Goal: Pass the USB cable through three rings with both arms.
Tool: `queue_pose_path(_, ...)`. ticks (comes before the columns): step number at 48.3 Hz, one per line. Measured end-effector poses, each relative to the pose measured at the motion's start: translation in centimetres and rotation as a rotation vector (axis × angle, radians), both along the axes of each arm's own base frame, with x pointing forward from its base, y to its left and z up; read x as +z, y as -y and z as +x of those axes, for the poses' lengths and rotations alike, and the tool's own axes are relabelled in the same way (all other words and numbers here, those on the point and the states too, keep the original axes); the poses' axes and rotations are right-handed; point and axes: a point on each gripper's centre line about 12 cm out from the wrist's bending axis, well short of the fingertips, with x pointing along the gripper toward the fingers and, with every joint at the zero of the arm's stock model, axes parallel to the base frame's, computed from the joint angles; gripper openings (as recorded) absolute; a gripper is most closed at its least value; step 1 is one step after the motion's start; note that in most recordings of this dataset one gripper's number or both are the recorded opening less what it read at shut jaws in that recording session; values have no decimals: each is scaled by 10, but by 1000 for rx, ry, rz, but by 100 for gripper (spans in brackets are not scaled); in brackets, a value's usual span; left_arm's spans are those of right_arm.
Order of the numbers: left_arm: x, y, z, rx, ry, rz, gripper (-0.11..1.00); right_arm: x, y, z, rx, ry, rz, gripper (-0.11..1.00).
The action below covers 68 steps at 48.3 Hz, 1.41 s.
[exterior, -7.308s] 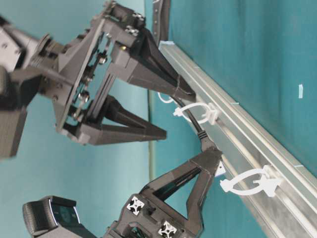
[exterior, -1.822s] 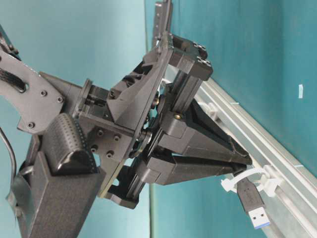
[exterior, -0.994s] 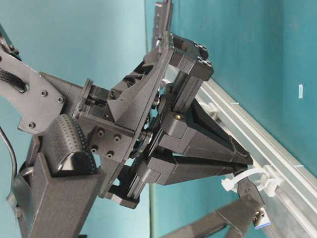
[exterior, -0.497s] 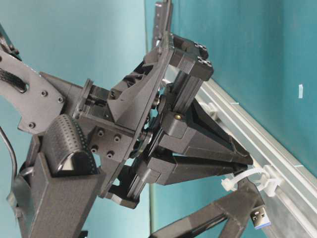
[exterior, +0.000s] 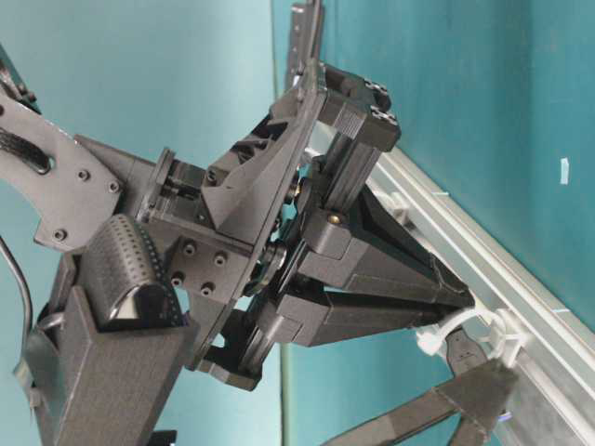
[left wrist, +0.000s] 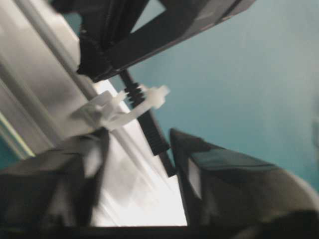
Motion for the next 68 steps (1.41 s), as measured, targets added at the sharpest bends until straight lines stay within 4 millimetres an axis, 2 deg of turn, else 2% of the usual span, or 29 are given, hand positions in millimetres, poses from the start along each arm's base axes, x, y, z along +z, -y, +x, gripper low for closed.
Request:
queue_pose_path(4,1,3,0,-8,3,1,16,0,0,0,-1,0,1,10)
queue_pose_path(6,0,2,0,-5,0,0,11,1,0,0,-1,1,1,10)
queue_pose_path(39,-2,0,-3,-4,-9,3,11,-1,0,-4,5,-35,1,9)
queue_pose_path(42,-2,0,-3,-3,-9,2,11,-2,1,-6,5,-56,2,17)
queue_pose_path(52,-3,1,-4,-5,-12,3,11,-3,7,-9,-2,-97,1,76)
queue_pose_path(55,-3,0,-4,-4,-10,3,11,-2,8,-8,-2,-88,-2,88)
queue_pose_path(58,-3,1,-4,-5,-12,3,11,-1,7,-6,-1,-65,-8,93)
queue_pose_path(68,-4,0,-7,-5,-16,4,11,-1,6,-4,5,-45,-16,91)
